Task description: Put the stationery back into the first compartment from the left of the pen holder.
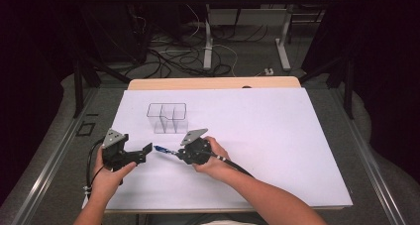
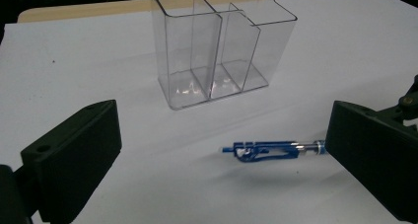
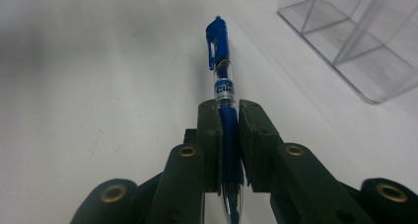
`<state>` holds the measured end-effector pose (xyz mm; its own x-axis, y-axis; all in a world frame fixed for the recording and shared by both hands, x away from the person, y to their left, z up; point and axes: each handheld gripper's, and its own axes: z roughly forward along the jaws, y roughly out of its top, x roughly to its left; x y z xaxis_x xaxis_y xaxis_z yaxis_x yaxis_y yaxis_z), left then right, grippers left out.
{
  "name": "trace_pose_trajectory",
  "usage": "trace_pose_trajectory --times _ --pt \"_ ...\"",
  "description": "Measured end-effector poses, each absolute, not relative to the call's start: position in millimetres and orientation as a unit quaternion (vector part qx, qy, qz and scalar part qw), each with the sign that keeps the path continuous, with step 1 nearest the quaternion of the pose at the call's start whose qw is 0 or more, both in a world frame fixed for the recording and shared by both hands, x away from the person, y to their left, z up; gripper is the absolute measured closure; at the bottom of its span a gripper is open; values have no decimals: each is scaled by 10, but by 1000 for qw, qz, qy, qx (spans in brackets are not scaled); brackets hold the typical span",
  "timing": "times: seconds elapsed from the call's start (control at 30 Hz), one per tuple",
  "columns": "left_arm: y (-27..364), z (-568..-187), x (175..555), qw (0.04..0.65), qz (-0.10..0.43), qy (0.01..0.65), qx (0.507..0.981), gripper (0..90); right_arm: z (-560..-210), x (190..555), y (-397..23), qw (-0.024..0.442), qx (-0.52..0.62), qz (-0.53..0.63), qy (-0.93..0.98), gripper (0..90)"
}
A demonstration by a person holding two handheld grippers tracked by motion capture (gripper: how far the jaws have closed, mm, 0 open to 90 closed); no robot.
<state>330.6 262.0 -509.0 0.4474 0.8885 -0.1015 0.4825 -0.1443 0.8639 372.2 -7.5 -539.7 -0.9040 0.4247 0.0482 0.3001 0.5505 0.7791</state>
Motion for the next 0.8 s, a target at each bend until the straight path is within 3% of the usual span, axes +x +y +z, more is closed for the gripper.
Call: trace_pose_trajectory --times 0.53,0.8 --pt "2471 -5032 3263 468 225 433 737 2 -5131 3775 -657 57 253 425 867 800" --pt "2346 -5006 3234 450 254 392 761 9 -5054 3770 -805 34 272 425 863 800"
